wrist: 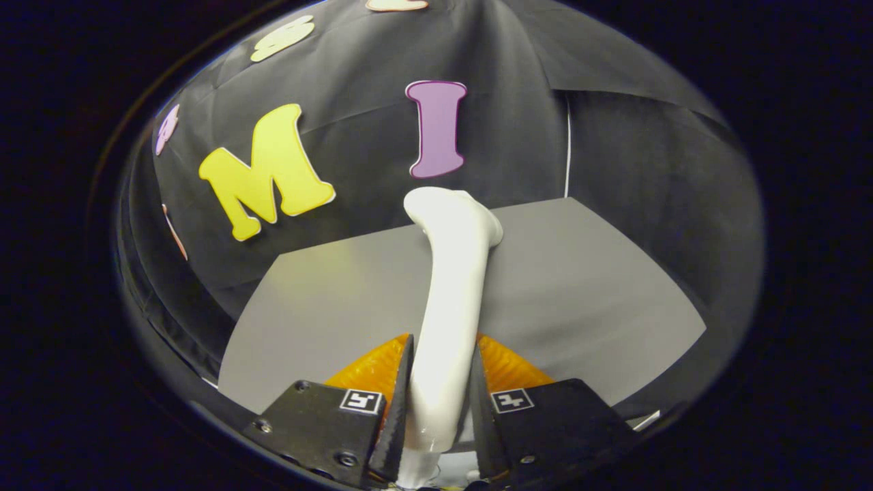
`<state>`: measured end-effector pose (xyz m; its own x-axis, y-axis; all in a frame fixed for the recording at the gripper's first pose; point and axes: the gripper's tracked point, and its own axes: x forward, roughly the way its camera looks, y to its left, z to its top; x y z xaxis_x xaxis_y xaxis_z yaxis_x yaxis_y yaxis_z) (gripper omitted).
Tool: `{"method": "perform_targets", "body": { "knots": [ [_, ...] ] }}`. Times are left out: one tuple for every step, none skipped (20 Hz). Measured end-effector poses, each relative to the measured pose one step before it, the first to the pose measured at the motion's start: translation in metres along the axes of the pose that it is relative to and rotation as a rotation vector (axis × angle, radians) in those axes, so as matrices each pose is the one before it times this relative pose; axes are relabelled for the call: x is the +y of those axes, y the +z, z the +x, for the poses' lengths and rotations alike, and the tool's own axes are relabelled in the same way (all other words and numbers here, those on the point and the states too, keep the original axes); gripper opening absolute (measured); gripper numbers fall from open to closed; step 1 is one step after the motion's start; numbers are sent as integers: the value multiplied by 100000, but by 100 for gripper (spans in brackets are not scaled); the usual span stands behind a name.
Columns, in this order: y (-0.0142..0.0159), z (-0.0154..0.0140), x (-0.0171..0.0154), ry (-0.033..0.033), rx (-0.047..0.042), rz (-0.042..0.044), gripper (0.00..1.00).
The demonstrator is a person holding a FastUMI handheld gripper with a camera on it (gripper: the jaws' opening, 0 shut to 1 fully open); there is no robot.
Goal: Iron the clothes twice with a garment steamer, once on the left side and once on the right side.
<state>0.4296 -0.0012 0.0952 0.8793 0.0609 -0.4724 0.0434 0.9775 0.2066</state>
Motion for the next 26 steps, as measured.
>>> {"method": "perform_targets", "body": {
  "knots": [
    [-20,-30,113,1402,-203,2416,40],
    [-87,16,199,1639,-21,336,38],
    [-361,-209,409,1133,-909,32,35],
    [-156,-261,358,361,-1044,-872,34],
    [-260,-429,347,199,-839,-789,34],
    [-117,-526,475,625,-1029,-617,33],
    [34,-811,506,761,-1643,7,33],
    [168,-910,566,825,-1423,-717,33],
    [159,-1228,689,772,-1941,-419,33],
    [397,-1107,694,699,-2286,-513,33],
    [346,-1035,956,982,-2633,-754,33],
    [507,-1165,1197,1549,-2564,-641,33],
    [570,-1297,1390,1657,-2984,-548,33],
    [621,-1067,1256,818,-2553,-883,33],
    [538,-872,1145,285,-2778,-766,33],
    [639,-895,1368,895,-2887,-1500,33],
    [710,-688,1643,1766,-2741,-1243,33],
    [682,-601,1686,1862,-2485,-888,33],
    [569,-756,1429,997,-1683,-1220,33],
    [570,-520,1443,1128,-1285,-761,33],
    [550,-494,1658,2091,-1586,11,33],
    [697,-343,1663,2164,-1878,-49,33],
    [508,-441,1418,984,-1807,-1686,33],
    [802,-135,1224,373,-2409,-1173,33],
    [699,-132,1442,1050,-1998,-964,33],
    [556,-272,1663,1853,-1224,124,33]
  ]
}}
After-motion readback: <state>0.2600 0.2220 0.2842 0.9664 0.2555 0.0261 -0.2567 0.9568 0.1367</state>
